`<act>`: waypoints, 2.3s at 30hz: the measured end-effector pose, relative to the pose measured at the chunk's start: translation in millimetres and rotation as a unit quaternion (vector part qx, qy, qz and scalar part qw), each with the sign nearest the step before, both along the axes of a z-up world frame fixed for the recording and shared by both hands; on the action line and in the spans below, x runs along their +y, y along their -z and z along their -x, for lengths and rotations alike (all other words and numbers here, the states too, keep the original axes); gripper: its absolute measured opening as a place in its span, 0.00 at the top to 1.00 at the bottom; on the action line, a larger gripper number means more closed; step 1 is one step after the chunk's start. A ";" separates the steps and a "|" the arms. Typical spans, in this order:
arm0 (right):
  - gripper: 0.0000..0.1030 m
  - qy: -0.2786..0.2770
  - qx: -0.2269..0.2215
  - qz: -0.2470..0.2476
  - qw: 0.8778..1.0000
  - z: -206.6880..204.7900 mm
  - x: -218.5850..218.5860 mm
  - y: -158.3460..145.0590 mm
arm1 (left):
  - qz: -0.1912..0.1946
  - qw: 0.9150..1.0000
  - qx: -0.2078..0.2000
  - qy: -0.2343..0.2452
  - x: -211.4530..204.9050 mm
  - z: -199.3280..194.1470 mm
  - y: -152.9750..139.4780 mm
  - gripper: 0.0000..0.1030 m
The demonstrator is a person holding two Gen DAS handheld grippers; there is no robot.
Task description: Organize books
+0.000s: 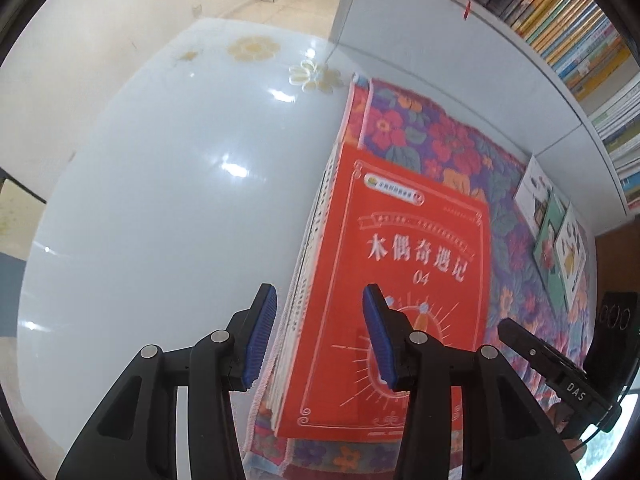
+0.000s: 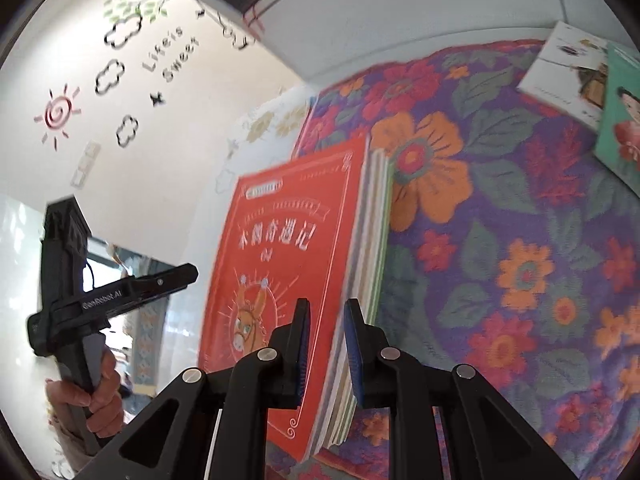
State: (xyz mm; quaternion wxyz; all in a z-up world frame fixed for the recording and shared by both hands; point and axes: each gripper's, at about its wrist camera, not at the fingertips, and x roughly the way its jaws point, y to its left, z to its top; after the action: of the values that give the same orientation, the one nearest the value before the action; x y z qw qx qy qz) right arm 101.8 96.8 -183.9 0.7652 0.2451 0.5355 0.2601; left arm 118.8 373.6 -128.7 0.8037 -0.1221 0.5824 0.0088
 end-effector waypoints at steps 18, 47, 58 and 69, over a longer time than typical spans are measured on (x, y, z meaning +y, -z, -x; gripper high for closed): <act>0.83 0.185 0.037 0.003 0.982 25.4 -224.6 11.7 | 0.015 0.990 -0.029 0.135 -231.9 -49.2 -0.4 0.59; 0.75 0.315 0.021 -0.027 0.948 5.4 -397.2 71.4 | -0.050 0.947 -0.044 0.314 -484.9 -116.6 74.5 0.57; 0.73 0.248 0.049 0.027 0.967 38.4 -375.4 57.9 | -0.017 0.956 -0.020 0.291 -441.4 -14.3 59.9 0.57; 0.59 0.116 0.095 0.050 0.987 110.9 -326.8 50.6 | 0.031 0.953 0.113 0.279 -383.3 75.5 77.3 0.58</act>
State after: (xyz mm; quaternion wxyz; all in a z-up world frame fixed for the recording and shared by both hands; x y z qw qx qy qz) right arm -9.1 -230.1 -234.5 0.7469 0.2904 0.5864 0.1181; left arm 43.3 -9.8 -206.0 0.6987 0.0219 0.6802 -0.2204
